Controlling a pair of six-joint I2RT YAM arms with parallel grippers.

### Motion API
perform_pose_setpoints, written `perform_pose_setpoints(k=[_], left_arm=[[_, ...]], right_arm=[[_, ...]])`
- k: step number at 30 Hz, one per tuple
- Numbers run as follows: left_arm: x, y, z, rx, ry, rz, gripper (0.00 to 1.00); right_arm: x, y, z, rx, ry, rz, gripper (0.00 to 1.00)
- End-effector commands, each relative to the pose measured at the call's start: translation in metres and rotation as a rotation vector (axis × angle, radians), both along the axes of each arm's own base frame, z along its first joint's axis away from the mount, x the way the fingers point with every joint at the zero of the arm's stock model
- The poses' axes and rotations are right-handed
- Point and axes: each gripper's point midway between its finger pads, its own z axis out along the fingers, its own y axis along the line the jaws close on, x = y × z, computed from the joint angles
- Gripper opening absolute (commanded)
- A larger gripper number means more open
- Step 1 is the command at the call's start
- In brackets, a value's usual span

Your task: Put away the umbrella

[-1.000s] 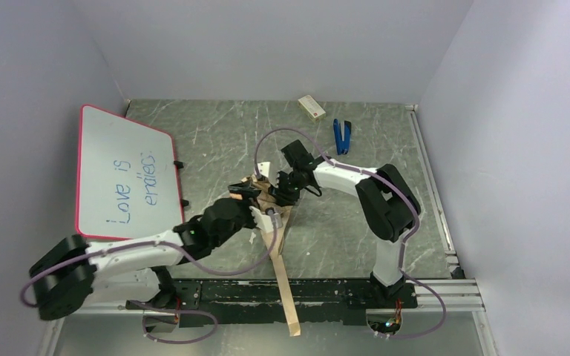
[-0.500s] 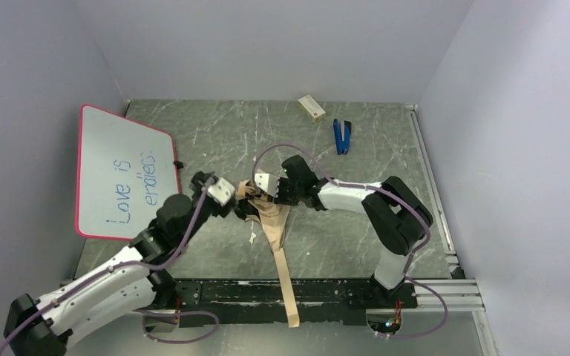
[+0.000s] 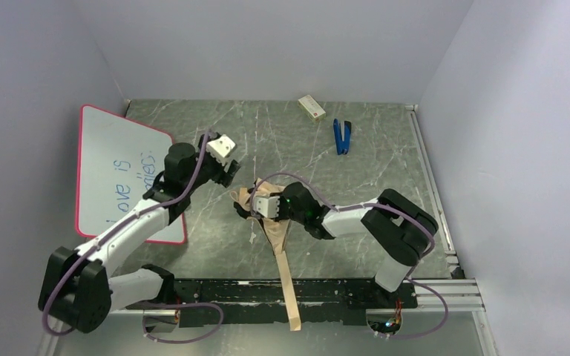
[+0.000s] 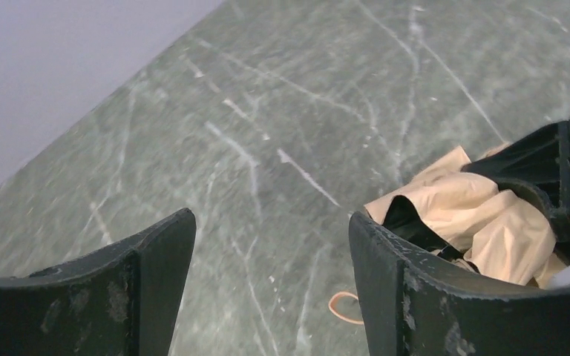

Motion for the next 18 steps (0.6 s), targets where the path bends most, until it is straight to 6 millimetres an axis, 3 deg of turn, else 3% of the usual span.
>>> perform_pose_setpoints(k=[1,7,12,18], left_arm=[[-0.01,-0.037,-0.008,0.085,0.002,-0.312,0.8],[-0.037,-0.068,-0.051,0.112,0.233,-0.625,0.83],[-0.044,-0.09,-0.064,0.024,0.383,-0.759,0.81],[-0.059,-0.104,-0.077,0.035,0.437,-0.825,0.84]], right_arm=[[-0.037,-0.05,-0.049,-0.22,0.057,0.017,0.14],[-0.044,-0.047,-0.045,-0.239,-0.078,0.077,0.13],[-0.046,-0.046,-0.046,-0.274,-0.138,0.1,0.13],[-0.05,-0.037,-0.047,-0.273,-0.152,0.123,0.13]])
